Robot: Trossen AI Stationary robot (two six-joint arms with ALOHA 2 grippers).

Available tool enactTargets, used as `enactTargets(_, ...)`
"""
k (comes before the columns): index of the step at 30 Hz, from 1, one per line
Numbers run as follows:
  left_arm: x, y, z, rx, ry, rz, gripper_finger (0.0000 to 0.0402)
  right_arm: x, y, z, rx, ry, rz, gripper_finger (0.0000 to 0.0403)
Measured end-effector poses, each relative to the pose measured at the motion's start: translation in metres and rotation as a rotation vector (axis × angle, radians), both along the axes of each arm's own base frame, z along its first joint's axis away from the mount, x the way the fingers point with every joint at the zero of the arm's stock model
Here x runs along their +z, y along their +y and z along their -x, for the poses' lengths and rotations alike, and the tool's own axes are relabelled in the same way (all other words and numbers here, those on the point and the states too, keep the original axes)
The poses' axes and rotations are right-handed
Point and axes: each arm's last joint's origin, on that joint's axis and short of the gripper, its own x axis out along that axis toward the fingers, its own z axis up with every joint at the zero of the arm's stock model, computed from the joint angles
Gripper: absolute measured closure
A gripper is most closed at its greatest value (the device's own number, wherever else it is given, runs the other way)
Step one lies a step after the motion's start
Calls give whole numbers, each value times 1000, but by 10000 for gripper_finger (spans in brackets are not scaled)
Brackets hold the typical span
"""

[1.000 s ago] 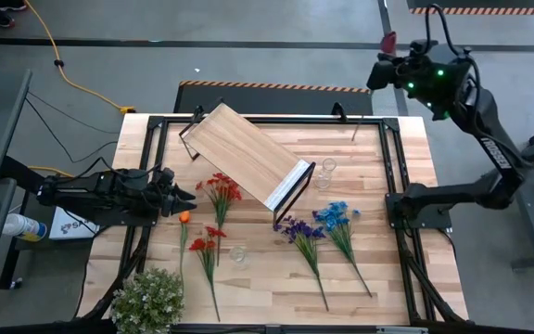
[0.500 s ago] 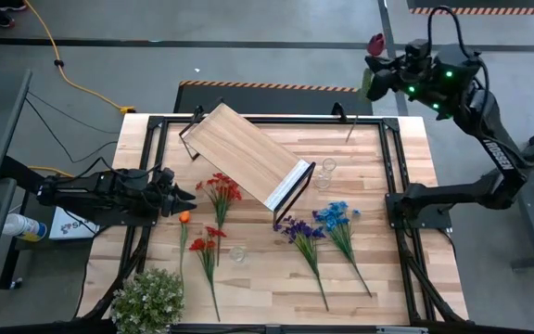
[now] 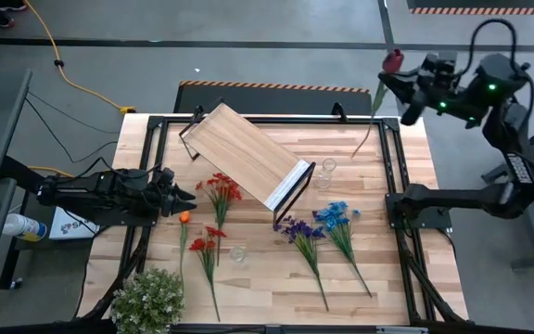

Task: Pick and place flowers into a vace then onto a shelf
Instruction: Put the dark red flower into the top transparent vase

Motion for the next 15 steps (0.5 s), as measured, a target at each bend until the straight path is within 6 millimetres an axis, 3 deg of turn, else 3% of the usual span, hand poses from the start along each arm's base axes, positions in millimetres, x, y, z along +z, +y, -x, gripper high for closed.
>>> enactTargets(15, 0, 0, 0, 0, 0, 0, 25, 9, 39, 39, 193, -104, 68, 403)
